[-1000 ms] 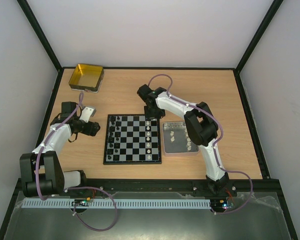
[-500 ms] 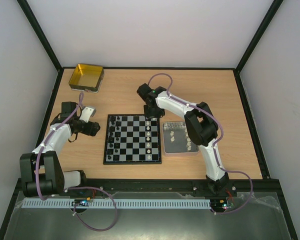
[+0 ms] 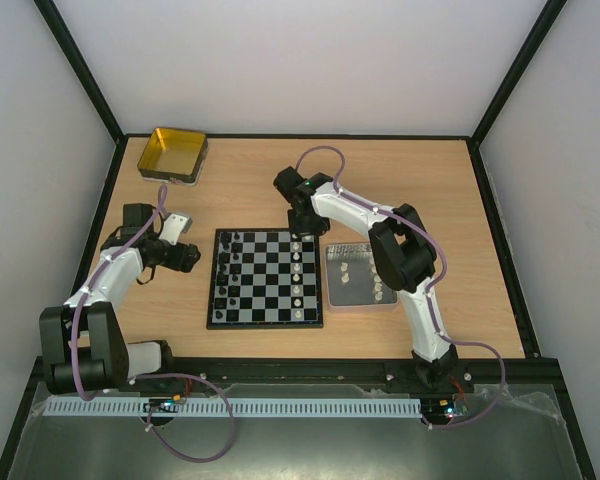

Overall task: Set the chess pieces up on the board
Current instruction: Place the chess piece on the chessboard, then pick up the chess piece from the storage box.

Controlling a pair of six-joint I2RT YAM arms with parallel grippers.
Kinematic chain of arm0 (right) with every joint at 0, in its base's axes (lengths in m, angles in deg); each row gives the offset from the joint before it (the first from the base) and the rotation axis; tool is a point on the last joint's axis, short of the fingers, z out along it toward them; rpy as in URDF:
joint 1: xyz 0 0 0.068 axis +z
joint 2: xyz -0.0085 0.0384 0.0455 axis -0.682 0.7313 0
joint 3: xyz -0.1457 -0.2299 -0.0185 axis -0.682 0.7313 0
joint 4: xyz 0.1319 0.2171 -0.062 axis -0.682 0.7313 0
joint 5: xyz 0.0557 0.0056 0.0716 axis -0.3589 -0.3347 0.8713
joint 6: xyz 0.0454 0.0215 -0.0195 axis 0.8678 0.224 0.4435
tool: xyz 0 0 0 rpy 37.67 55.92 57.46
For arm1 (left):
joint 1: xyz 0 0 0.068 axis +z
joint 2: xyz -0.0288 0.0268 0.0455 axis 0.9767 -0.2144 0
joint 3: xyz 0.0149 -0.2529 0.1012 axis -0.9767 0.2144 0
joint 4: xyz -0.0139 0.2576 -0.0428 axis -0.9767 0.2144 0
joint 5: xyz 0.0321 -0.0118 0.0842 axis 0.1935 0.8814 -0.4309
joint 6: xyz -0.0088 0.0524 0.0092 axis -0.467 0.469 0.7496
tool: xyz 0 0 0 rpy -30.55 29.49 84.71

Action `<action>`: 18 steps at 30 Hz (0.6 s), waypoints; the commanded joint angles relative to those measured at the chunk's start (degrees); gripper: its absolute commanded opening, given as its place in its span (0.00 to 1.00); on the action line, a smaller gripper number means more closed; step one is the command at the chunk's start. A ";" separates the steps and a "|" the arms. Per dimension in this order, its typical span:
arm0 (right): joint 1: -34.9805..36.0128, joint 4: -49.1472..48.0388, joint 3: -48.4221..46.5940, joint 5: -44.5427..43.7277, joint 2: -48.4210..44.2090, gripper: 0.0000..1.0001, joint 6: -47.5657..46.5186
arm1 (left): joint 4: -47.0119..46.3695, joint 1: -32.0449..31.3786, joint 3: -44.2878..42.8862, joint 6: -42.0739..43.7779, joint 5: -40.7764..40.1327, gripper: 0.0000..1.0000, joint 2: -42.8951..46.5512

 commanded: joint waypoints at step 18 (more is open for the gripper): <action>-2.55 5.20 18.85 -0.56 -25.79 0.31 4.83 | 0.85 -0.51 -0.41 1.02 1.14 0.82 0.09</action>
